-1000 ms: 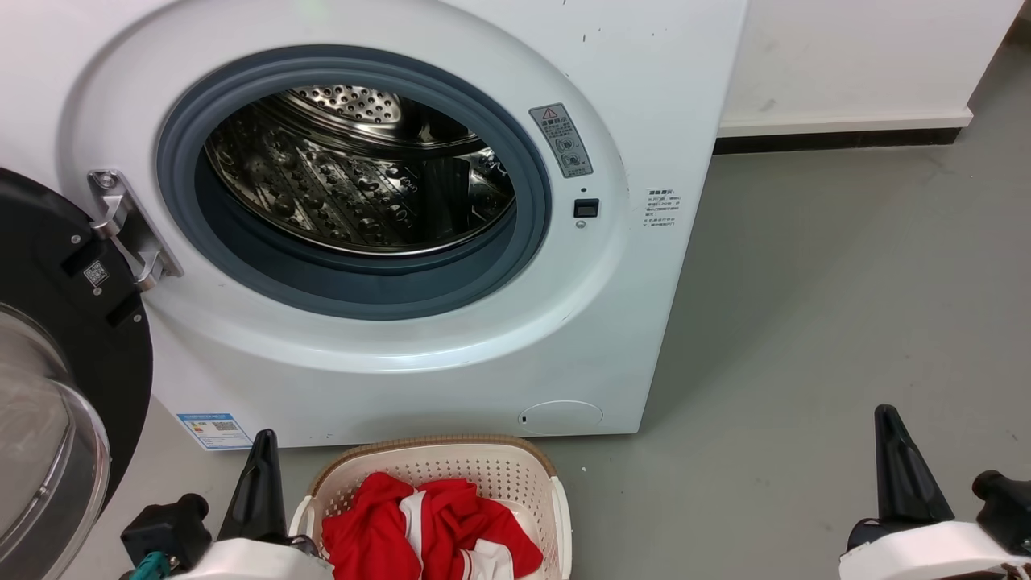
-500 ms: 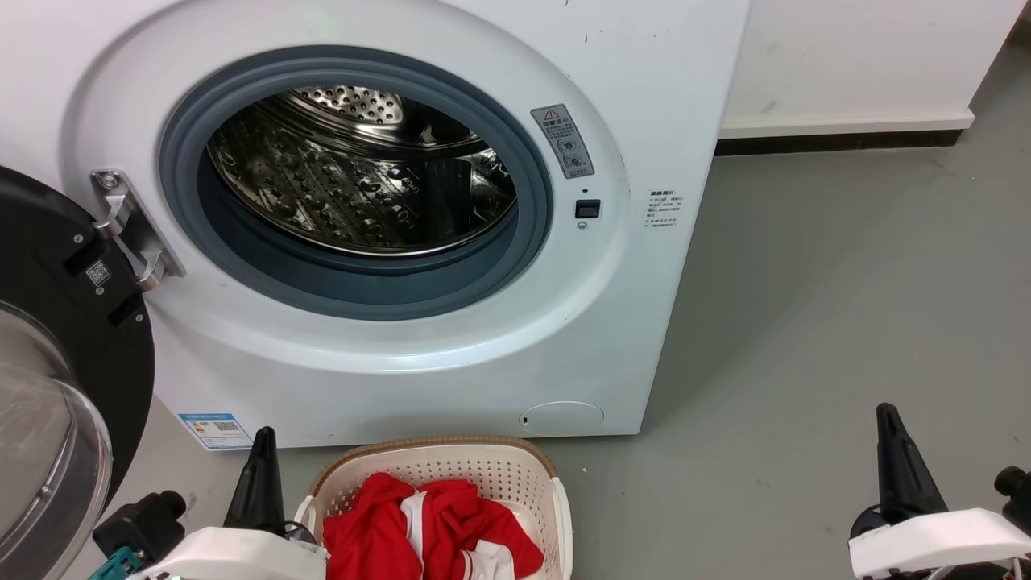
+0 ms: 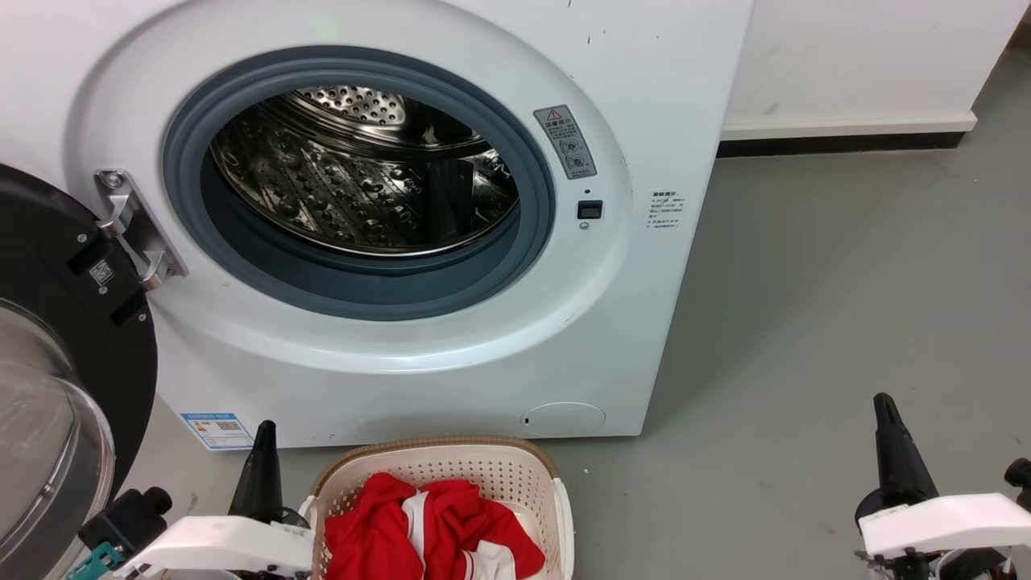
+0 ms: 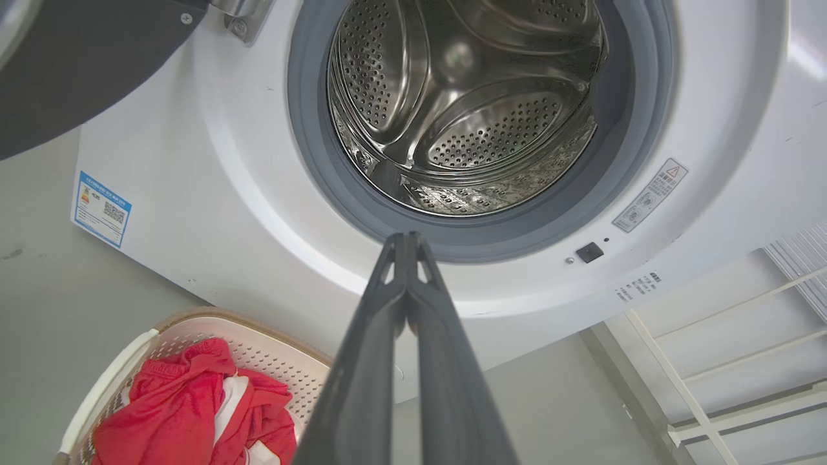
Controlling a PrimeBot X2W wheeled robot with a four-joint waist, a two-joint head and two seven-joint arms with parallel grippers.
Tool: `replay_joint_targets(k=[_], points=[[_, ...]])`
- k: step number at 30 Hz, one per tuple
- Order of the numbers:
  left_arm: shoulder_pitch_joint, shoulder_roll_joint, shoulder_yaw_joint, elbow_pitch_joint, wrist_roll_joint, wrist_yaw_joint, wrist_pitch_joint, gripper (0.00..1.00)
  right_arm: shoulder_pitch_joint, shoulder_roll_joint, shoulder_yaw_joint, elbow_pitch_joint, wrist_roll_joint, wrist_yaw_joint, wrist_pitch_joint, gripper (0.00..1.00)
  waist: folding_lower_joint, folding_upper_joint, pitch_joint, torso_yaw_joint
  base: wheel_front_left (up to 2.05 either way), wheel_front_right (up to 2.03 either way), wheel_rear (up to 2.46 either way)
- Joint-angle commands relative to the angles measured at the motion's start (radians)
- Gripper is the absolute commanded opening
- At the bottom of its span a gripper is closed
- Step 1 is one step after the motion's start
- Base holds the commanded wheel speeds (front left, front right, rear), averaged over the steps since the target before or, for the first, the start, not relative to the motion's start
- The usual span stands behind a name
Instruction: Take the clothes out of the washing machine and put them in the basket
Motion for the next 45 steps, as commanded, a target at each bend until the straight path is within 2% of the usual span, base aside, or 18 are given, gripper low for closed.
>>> replay_joint_targets(k=[1, 15, 45], points=[[-0.031, 0.002, 0.003, -0.006, -0.034, -0.004, 0.006, 0.0, -0.025, -0.003, -0.002, -0.007, 0.036, 0.0, 0.007, 0.0, -0.0001, 0.0, 0.0, 0.0, 0.0, 0.0, 0.0], [-0.054, 0.002, 0.008, 0.014, -0.239, -0.01, 0.055, 0.0, -0.051, -0.003, -0.003, 0.017, 0.249, 0.0, 0.057, 0.0, -0.0001, 0.0, -0.002, 0.004, 0.0, 0.0, 0.0], [-0.091, 0.002, 0.017, 0.046, -0.56, -0.019, 0.133, 0.0, -0.089, -0.004, -0.005, 0.053, 0.581, -0.001, 0.134, 0.0, -0.0001, 0.0, -0.007, 0.011, 0.0, 0.0, 0.0]])
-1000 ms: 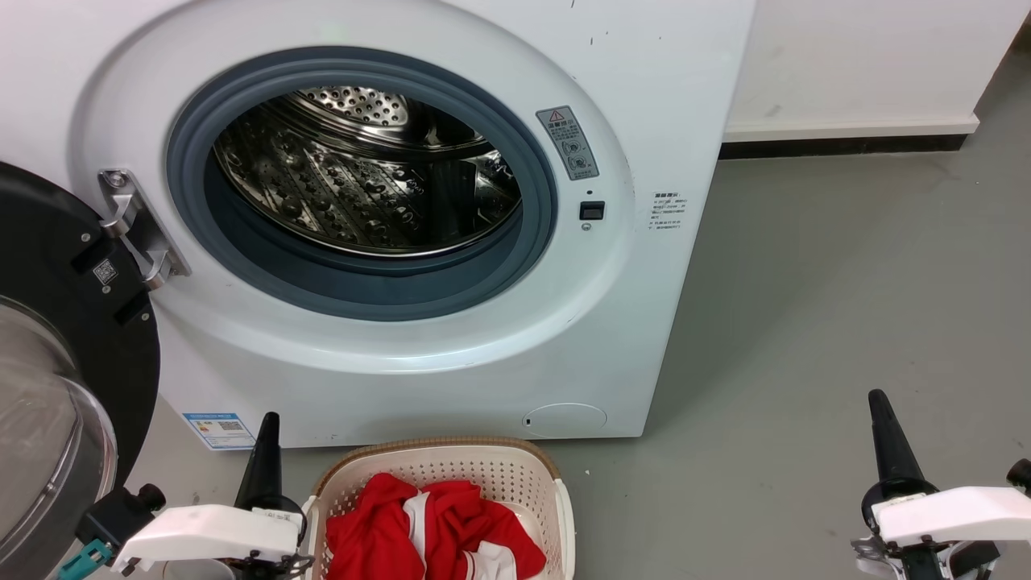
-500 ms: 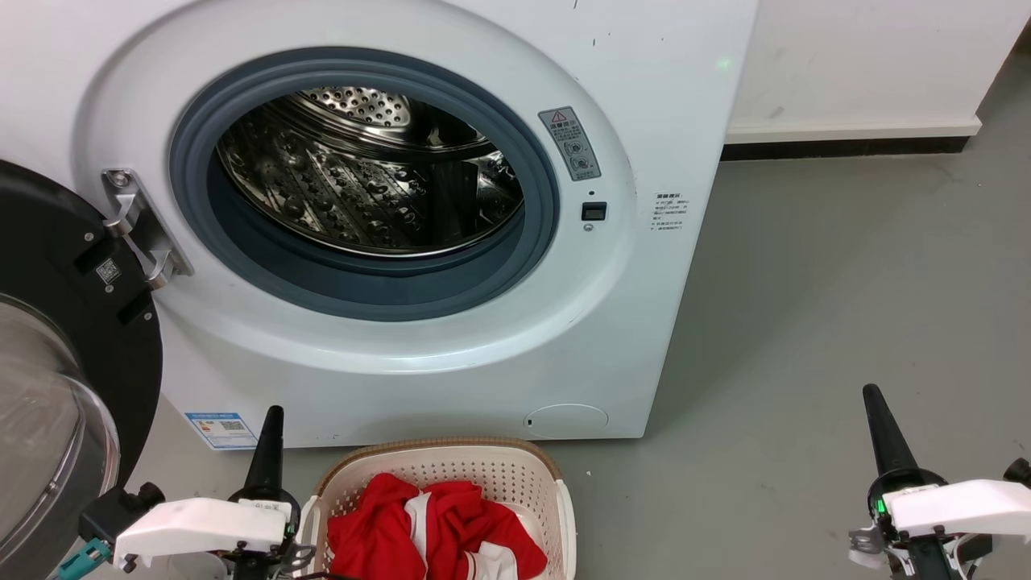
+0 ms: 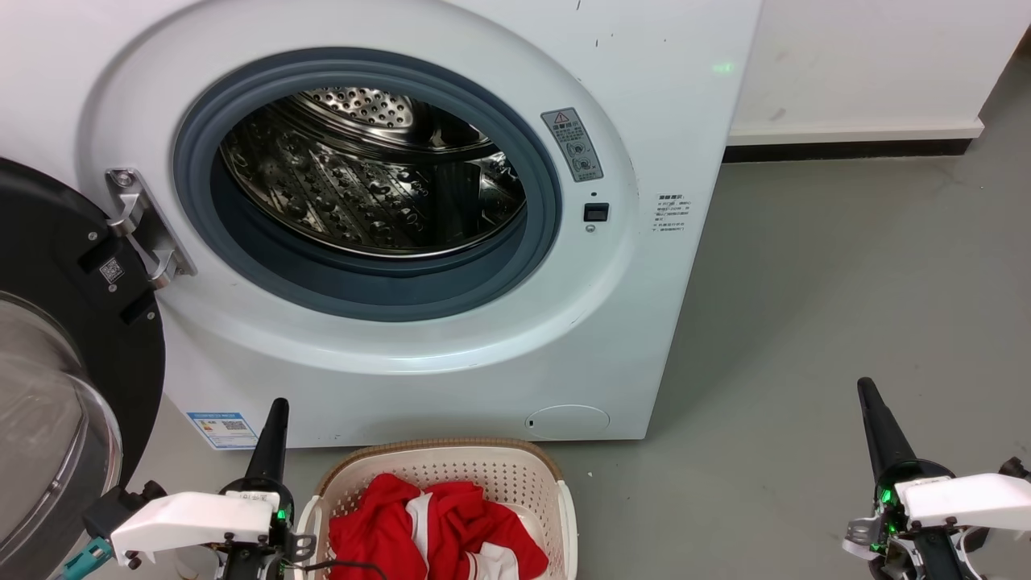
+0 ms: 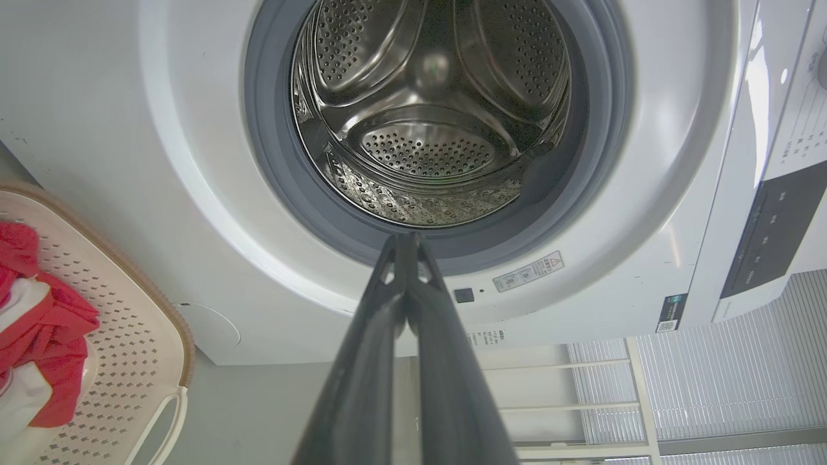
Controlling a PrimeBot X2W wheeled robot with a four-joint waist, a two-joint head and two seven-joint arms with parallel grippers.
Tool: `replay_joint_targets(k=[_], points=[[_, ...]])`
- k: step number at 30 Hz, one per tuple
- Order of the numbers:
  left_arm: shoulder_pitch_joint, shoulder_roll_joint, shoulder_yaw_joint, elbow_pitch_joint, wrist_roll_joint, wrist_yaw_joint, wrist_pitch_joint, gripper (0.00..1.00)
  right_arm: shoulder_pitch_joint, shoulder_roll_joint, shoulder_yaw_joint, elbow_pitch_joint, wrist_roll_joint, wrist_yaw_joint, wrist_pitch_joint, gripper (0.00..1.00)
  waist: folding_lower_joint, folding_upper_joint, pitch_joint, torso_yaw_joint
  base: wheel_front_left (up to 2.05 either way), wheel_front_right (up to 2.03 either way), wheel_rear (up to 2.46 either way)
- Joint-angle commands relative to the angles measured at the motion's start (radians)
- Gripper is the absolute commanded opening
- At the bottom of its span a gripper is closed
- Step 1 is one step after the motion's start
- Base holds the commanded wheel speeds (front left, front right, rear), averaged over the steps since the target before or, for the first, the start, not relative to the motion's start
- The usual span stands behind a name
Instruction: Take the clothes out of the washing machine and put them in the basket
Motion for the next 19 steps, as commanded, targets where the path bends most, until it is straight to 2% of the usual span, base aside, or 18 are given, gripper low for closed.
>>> replay_joint_targets(k=[1, 3, 19], points=[[-0.019, 0.001, 0.004, -0.002, -0.02, -0.005, 0.003, 0.0, -0.025, -0.003, -0.001, -0.001, 0.02, 0.0, 0.005, 0.0, 0.0, 0.0, 0.0, 0.0, 0.0, 0.0, 0.0], [-0.025, 0.001, 0.005, 0.003, -0.063, -0.007, 0.015, 0.0, -0.03, -0.003, -0.001, 0.004, 0.066, 0.0, 0.016, 0.0, 0.0, 0.0, -0.001, 0.001, 0.0, 0.0, 0.0], [-0.04, 0.001, 0.01, 0.018, -0.208, -0.01, 0.05, 0.0, -0.048, -0.003, -0.002, 0.022, 0.216, -0.001, 0.052, 0.0, 0.0, 0.0, -0.003, 0.005, 0.0, 0.0, 0.0]])
